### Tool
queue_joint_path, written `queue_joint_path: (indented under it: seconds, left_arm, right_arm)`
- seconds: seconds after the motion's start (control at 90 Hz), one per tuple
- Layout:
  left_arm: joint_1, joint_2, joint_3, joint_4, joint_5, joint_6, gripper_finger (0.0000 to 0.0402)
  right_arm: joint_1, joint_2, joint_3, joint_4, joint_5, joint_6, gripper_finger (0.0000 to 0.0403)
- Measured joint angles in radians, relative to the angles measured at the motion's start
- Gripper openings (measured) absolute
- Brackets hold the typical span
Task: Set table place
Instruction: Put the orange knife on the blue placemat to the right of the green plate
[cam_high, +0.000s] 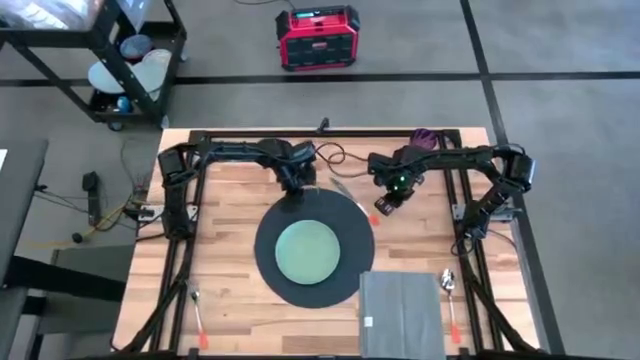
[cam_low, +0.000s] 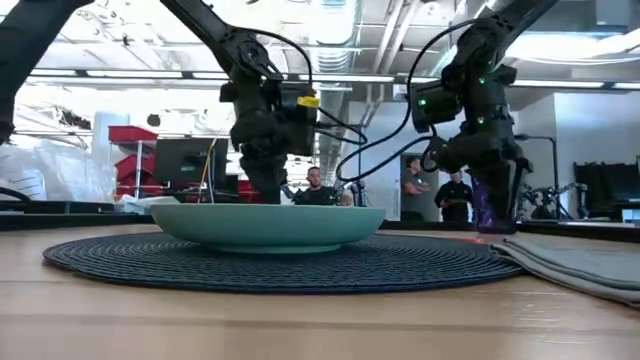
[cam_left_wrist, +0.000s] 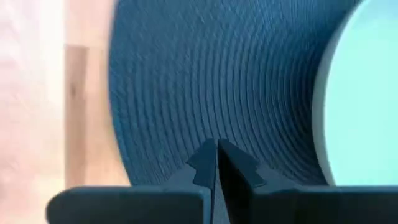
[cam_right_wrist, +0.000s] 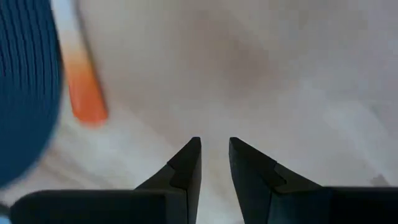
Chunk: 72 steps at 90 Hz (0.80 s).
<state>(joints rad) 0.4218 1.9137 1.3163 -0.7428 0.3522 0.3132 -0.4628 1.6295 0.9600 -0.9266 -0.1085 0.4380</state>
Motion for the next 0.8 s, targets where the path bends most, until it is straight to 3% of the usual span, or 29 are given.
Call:
queue_joint_path:
  seconds: [0.089,0.222,0.322,0.411,0.567,0.8]
  left_arm:
    - [0.0,0.0,0.0,0.027,0.004,-0.018,0.0]
    - [0.0,0.0,0.0,0.035,0.005,-0.04,0.0]
    - [-0.002,0.0,0.0,0.044,0.005,-0.046,0.0]
    - [-0.003,0.0,0.0,0.047,0.005,-0.048,0.0]
    - [-0.003,0.0,0.0,0.047,0.005,-0.048,0.0]
    - [-0.004,0.0,-0.019,0.089,0.004,-0.045,0.0]
  right_arm:
    - [-0.062,0.0,-0.001,0.08,-0.021,0.091,0.0071]
    - [-0.133,-0.003,-0.001,0.3,-0.174,0.206,0.0071]
    - [-0.136,-0.003,-0.001,0.481,-0.263,0.273,0.0071]
    - [-0.11,-0.003,-0.001,0.608,-0.27,0.312,0.0071]
    - [-0.081,-0.004,-0.013,0.648,-0.22,0.324,0.0071]
    - [-0.057,-0.046,-0.135,0.671,-0.308,0.37,0.01]
